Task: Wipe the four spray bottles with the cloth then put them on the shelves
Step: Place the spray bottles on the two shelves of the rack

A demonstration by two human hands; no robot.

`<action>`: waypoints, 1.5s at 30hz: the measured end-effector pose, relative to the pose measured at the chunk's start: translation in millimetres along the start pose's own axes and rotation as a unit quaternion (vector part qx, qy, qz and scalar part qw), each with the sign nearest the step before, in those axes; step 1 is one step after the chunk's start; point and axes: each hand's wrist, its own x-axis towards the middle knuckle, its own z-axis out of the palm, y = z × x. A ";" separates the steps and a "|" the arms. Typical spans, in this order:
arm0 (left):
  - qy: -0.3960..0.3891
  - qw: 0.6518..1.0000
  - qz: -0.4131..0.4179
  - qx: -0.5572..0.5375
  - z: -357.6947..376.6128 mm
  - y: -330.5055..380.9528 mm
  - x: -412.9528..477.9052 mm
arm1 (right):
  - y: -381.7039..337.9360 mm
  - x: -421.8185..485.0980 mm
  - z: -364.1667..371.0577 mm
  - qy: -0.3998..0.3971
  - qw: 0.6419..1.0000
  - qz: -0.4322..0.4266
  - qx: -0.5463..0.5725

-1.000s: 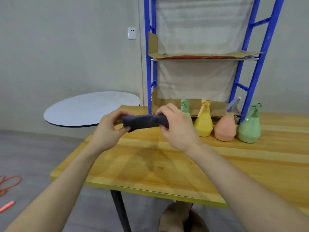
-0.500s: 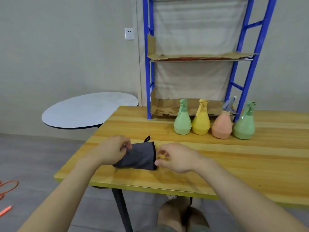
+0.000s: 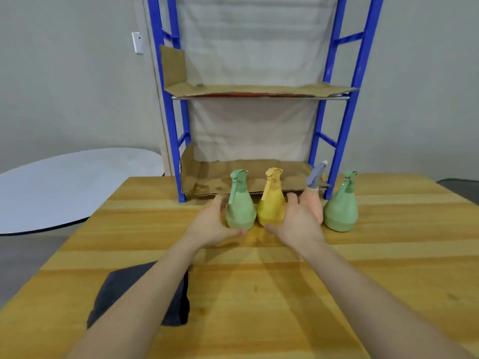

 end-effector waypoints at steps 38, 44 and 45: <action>0.224 0.965 0.129 -0.052 -147.0 111.2 14.4 | -53.0 52.5 -186.3 0.176 0.979 -0.063 0.081; 0.237 0.959 0.143 -0.060 -208.9 166.2 90.6 | -69.2 143.0 -253.3 0.205 0.974 -0.046 0.086; 0.231 0.961 0.138 -0.059 -214.7 170.0 106.1 | -70.5 157.4 -255.4 0.203 0.974 -0.044 0.091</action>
